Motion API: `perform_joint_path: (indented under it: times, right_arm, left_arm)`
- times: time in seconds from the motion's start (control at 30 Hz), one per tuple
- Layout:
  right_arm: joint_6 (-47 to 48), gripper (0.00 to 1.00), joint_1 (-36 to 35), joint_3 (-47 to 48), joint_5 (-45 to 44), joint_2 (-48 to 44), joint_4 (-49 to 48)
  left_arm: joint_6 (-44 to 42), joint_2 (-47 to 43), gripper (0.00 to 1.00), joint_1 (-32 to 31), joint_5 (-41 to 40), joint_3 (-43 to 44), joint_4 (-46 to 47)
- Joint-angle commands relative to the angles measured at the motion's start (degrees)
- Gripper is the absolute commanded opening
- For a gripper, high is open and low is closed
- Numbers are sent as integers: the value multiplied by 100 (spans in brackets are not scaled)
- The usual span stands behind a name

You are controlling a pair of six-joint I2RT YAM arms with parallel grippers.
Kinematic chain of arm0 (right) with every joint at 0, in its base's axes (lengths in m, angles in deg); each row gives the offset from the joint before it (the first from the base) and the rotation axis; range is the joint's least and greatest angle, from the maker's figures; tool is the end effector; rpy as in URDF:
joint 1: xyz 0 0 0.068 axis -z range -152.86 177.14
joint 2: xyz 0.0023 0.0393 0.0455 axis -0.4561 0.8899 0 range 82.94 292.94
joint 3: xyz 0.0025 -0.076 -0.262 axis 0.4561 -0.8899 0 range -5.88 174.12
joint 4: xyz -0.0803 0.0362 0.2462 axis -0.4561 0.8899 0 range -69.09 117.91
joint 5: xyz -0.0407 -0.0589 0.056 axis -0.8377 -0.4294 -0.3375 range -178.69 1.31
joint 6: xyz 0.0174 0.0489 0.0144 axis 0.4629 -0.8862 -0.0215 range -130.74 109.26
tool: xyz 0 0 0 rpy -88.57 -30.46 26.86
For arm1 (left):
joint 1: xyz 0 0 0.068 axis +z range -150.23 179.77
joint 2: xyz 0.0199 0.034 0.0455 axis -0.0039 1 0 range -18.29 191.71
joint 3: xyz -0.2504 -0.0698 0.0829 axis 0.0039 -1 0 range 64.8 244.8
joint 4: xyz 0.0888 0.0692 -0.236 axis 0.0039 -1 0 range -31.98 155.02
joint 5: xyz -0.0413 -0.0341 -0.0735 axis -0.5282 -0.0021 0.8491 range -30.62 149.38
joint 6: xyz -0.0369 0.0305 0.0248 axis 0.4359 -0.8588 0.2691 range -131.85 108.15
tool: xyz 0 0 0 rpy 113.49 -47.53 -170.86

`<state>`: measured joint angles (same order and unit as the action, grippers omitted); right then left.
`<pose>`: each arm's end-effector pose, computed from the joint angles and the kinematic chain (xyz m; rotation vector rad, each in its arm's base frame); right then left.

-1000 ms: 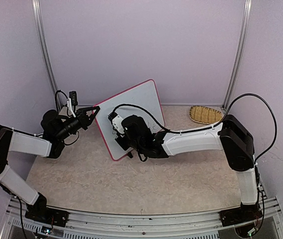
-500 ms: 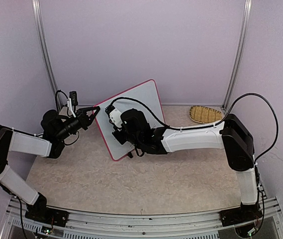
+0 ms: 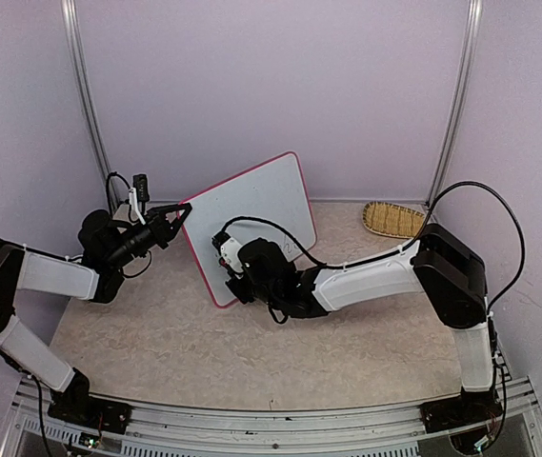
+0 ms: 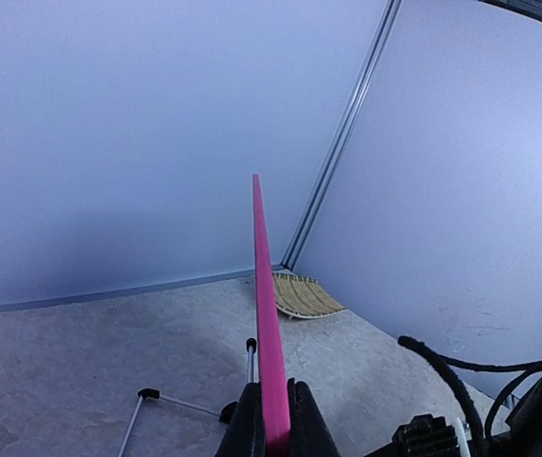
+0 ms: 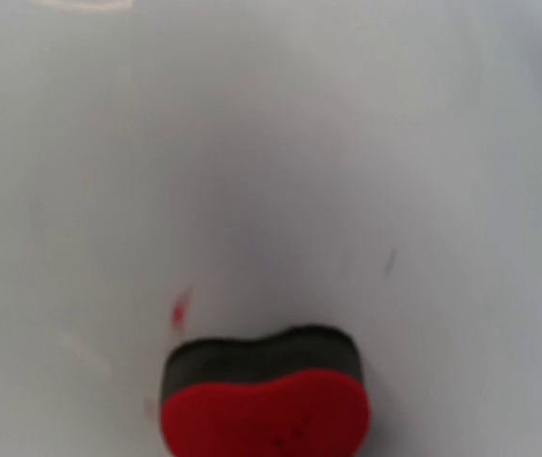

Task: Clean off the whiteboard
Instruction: Erase the whiteboard at the center of the board.

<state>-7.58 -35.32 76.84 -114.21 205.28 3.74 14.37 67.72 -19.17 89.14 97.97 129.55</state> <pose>0.2383 0.4242 0.1860 -0.7914 1.7614 0.2559 0.2783 -0.1142 0.2392 0.3666 1.4238 -1.0023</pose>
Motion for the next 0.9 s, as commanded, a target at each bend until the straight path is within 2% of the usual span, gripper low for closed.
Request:
perform_joint_path:
  times: [0.0, 0.37, 0.87]
  right_arm:
    - [-238, 17, -3, -299, 28, 47, 275]
    - [-289, 16, -6, -388, 93, 0, 292]
    - [243, 17, -30, 793, 6, 34, 379]
  left_arm:
    - [-222, 57, 0, -198, 803, -63, -423]
    - [-215, 51, 0, -214, 799, -56, -424]
    - [-226, 51, 0, -213, 784, -48, -441]
